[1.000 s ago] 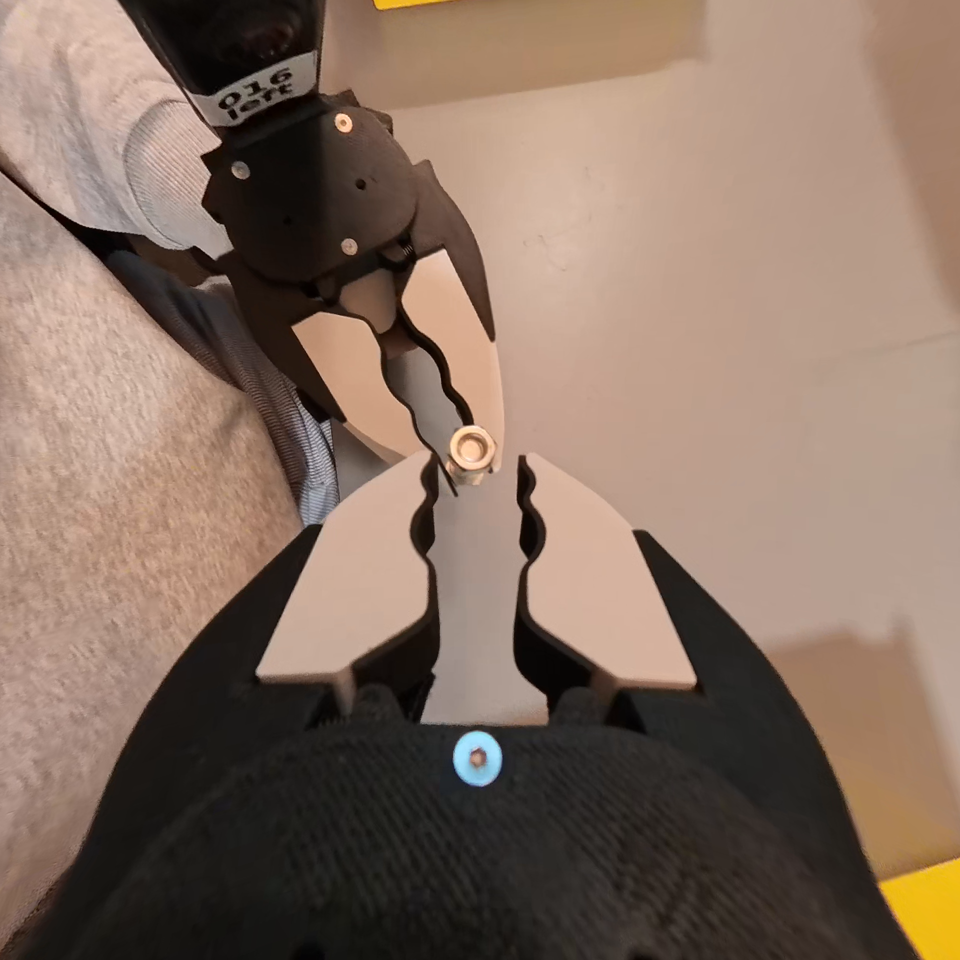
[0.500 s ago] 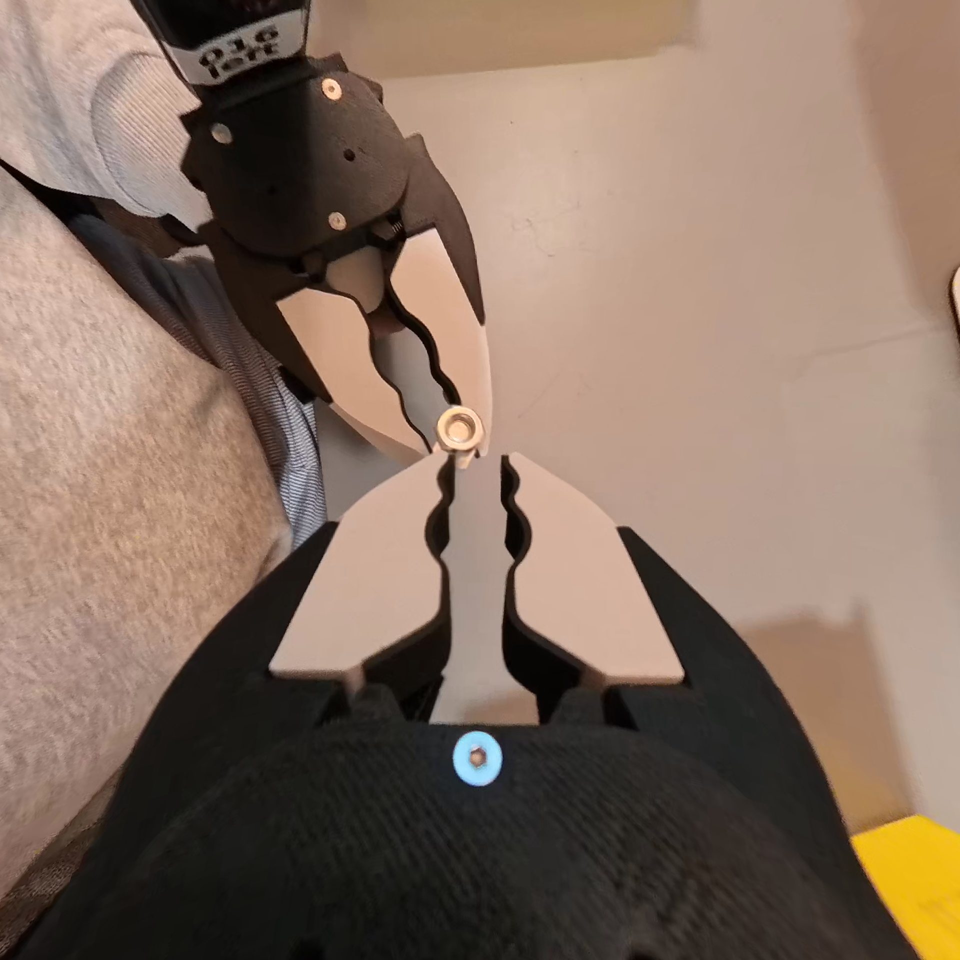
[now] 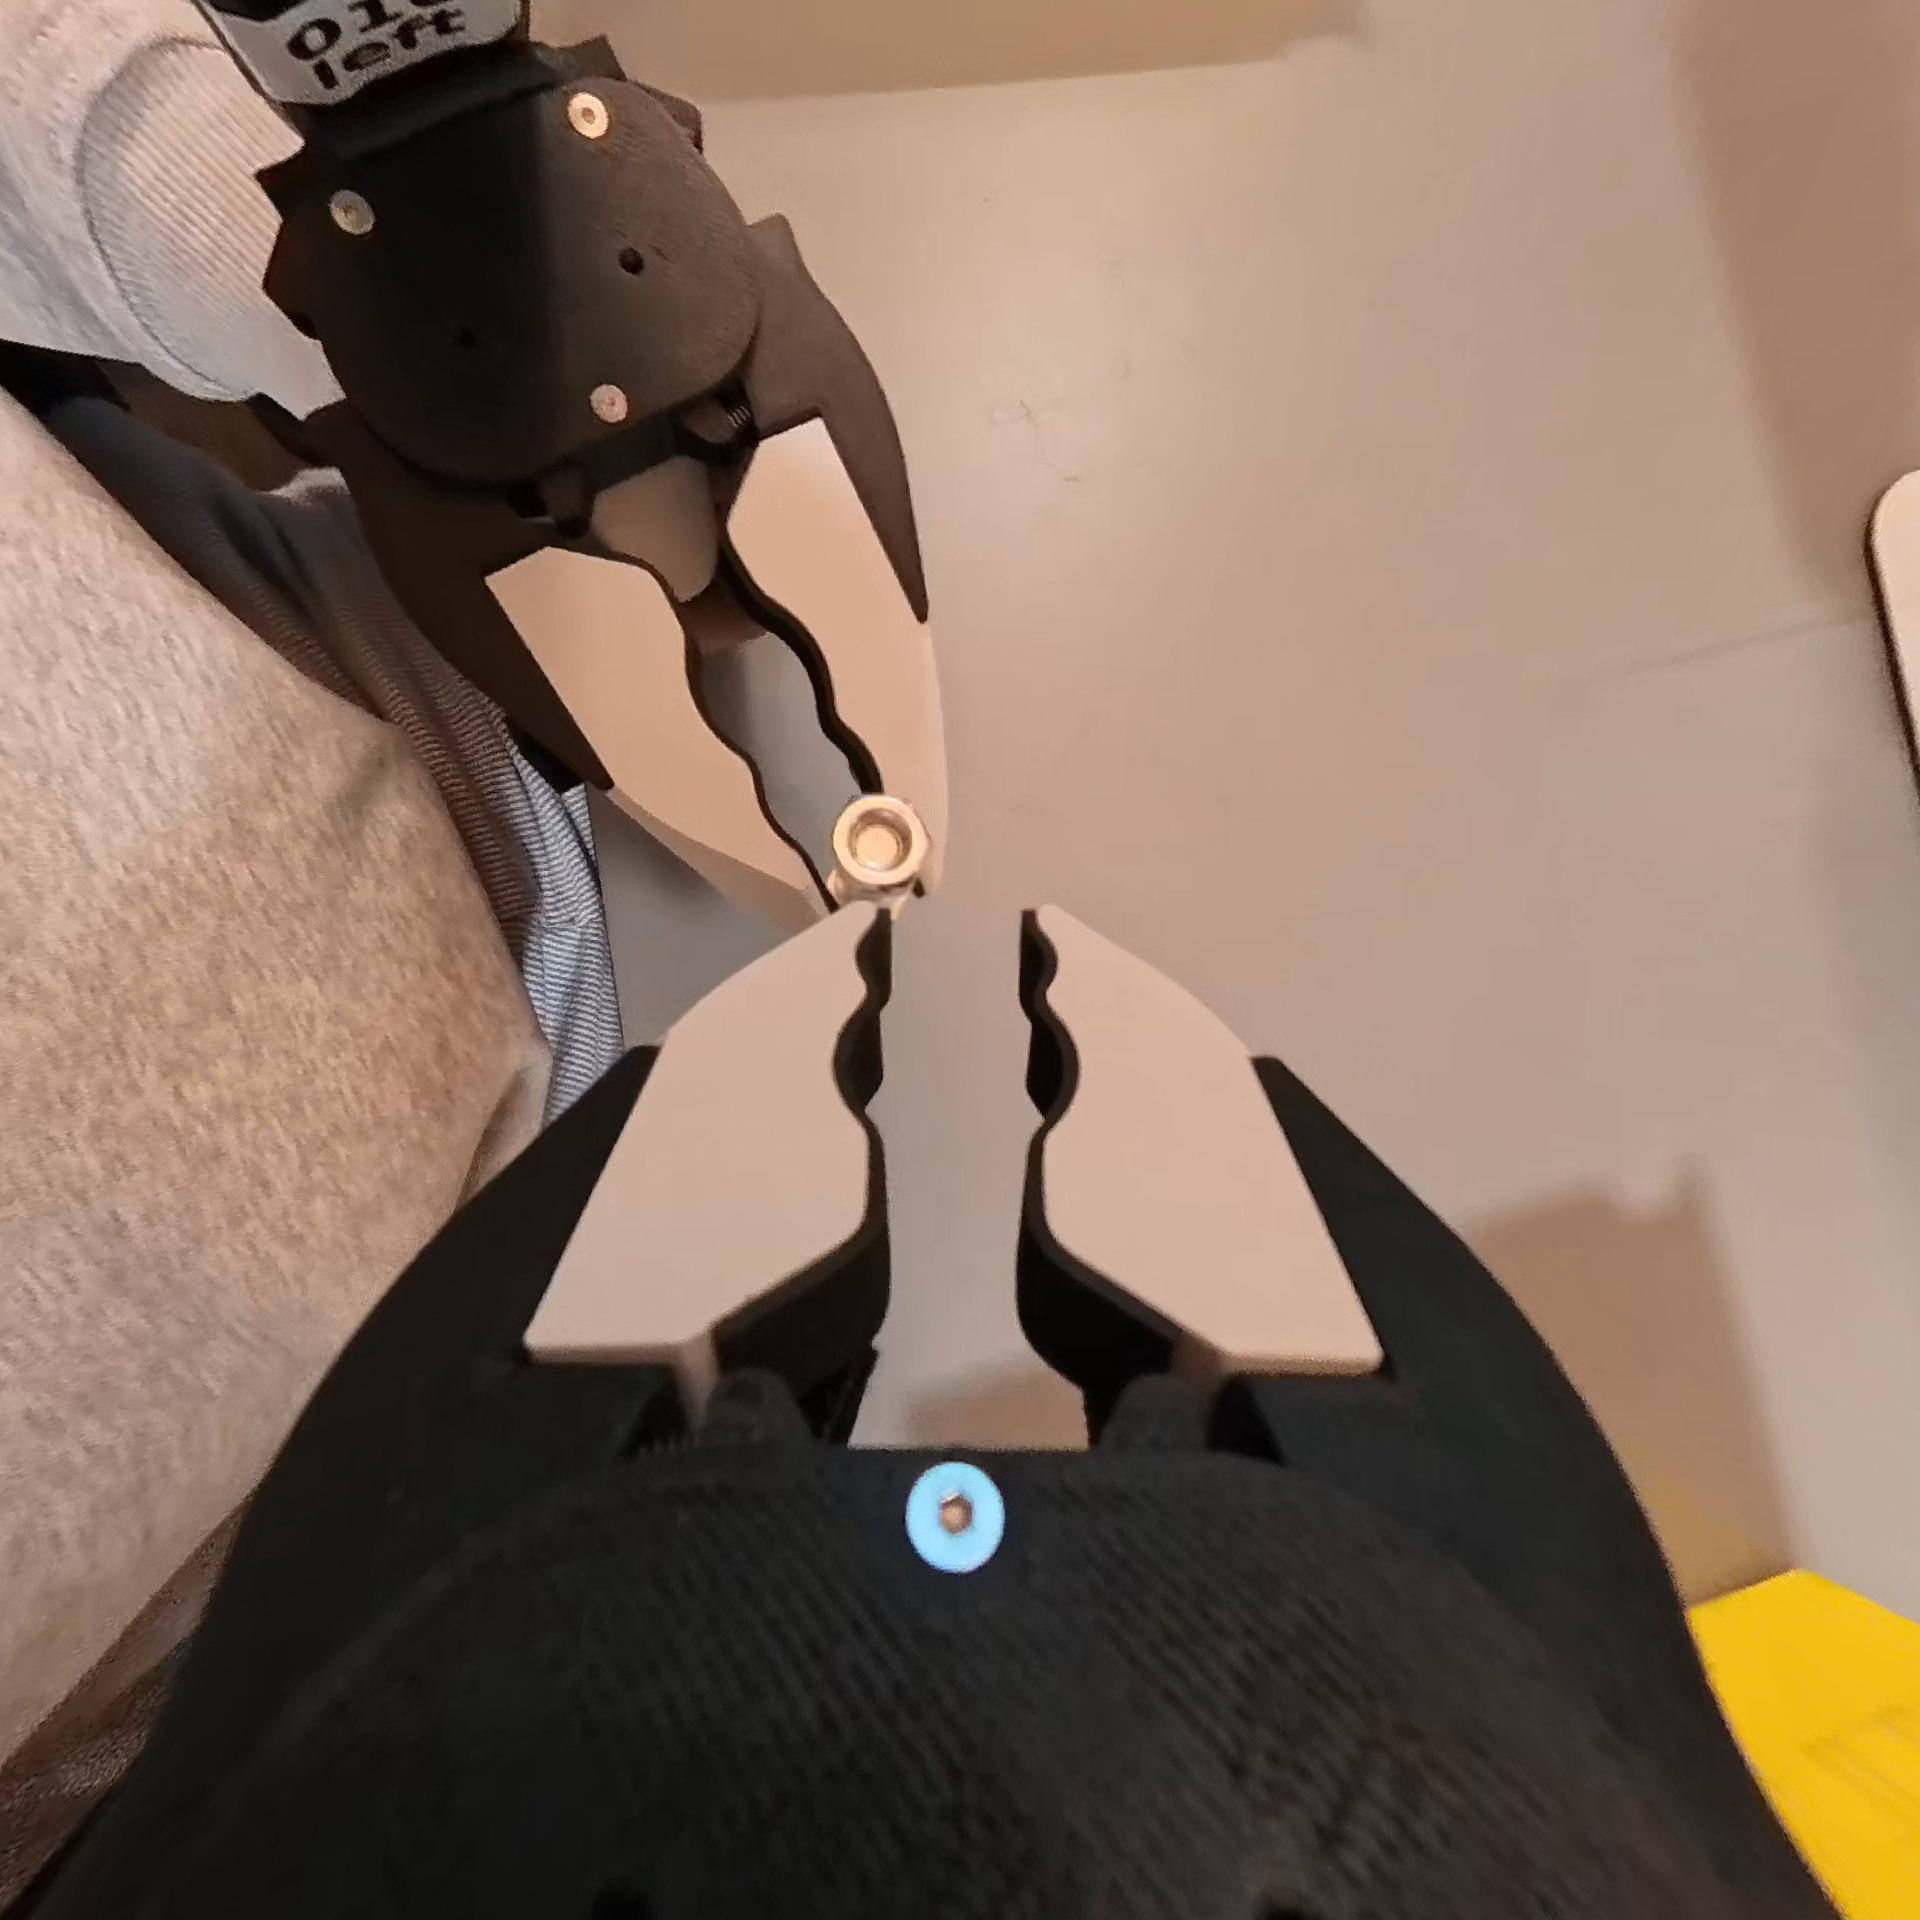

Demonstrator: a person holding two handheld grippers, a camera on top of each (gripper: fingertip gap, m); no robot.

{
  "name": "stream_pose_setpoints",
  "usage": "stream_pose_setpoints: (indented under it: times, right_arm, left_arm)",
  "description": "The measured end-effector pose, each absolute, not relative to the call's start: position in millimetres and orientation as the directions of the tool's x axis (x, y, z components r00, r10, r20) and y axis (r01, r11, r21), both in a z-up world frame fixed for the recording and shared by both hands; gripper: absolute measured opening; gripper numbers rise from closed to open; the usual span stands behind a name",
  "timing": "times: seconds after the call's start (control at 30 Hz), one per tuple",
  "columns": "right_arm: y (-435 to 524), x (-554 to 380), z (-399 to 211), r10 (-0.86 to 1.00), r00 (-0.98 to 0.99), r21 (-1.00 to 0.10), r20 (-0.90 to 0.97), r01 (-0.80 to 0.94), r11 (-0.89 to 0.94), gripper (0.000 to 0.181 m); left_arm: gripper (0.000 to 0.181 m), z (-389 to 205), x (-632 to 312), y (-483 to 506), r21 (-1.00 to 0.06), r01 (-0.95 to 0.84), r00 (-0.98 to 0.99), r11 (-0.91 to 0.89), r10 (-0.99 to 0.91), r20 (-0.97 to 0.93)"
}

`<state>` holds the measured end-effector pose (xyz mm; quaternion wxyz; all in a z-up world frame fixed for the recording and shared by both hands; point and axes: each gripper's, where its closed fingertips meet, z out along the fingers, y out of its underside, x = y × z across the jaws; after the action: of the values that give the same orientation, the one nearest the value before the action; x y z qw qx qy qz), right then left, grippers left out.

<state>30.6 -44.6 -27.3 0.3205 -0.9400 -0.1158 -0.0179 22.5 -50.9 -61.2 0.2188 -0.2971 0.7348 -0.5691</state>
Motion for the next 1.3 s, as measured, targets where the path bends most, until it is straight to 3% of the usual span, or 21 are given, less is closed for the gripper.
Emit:
stream_pose_setpoints:
  times: [0.3,0.93,1.3]
  right_arm:
    - [-37.9,13.9,-30.4,0.248,0.965,-0.606,0.081,0.245,-0.757,0.034]
    - [-45.3,22.2,-24.6,0.196,0.979,-0.596,0.058,0.191,-0.780,0.036]
    - [-38.7,12.0,-25.7,0.143,0.988,-0.578,0.049,0.145,-0.803,0.022]
  left_arm:
    - [0.019,-61.7,22.4,-51.1,-0.966,-0.190,-0.729,0.177,-0.684,0.018]
    - [0.019,-63.4,22.9,-50.4,-0.964,-0.195,-0.722,0.182,-0.691,0.016]
    - [0.019,-71.7,22.2,-51.3,-0.942,-0.167,-0.707,0.290,-0.701,-0.091]
